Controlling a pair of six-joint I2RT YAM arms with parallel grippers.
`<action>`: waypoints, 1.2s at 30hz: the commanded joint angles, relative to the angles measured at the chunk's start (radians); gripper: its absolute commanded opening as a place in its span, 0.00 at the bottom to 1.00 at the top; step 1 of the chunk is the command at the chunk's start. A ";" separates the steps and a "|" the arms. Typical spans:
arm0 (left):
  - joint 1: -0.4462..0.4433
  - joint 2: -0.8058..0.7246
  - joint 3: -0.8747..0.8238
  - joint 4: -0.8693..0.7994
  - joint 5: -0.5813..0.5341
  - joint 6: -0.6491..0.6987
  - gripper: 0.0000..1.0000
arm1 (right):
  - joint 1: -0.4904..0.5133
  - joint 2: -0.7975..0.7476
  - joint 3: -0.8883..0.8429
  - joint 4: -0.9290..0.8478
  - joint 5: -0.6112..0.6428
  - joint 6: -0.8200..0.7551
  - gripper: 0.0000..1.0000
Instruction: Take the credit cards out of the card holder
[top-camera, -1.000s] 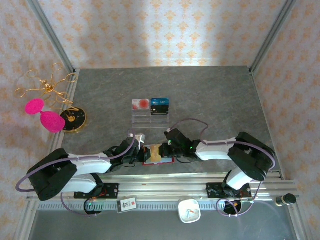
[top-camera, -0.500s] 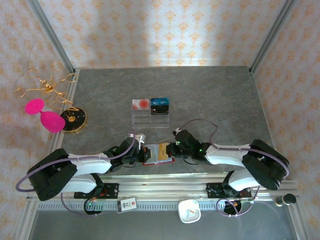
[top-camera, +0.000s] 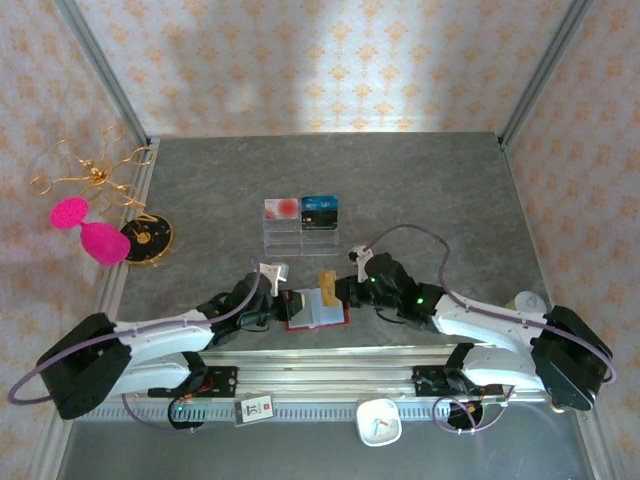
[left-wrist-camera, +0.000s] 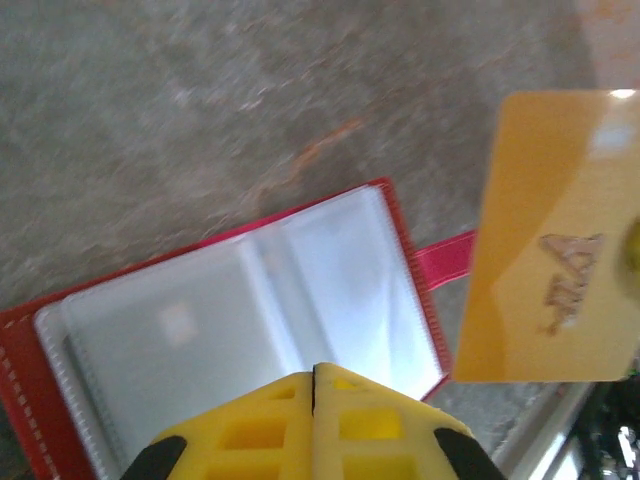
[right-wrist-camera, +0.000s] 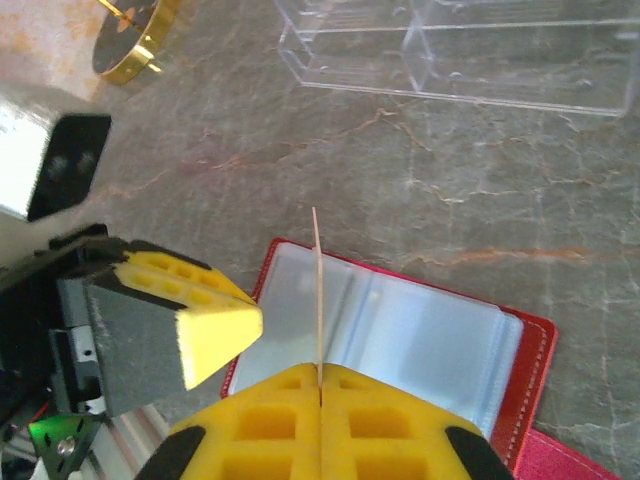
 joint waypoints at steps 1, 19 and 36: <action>0.014 -0.114 -0.015 0.018 -0.012 0.032 0.18 | -0.005 -0.018 0.069 -0.043 -0.067 -0.113 0.00; 0.171 -0.514 -0.215 0.314 0.298 -0.106 0.62 | -0.009 0.157 0.364 -0.384 -0.454 -0.476 0.00; 0.171 -0.692 -0.131 0.103 0.154 -0.080 0.95 | -0.009 0.169 0.540 -0.602 -0.350 -0.702 0.00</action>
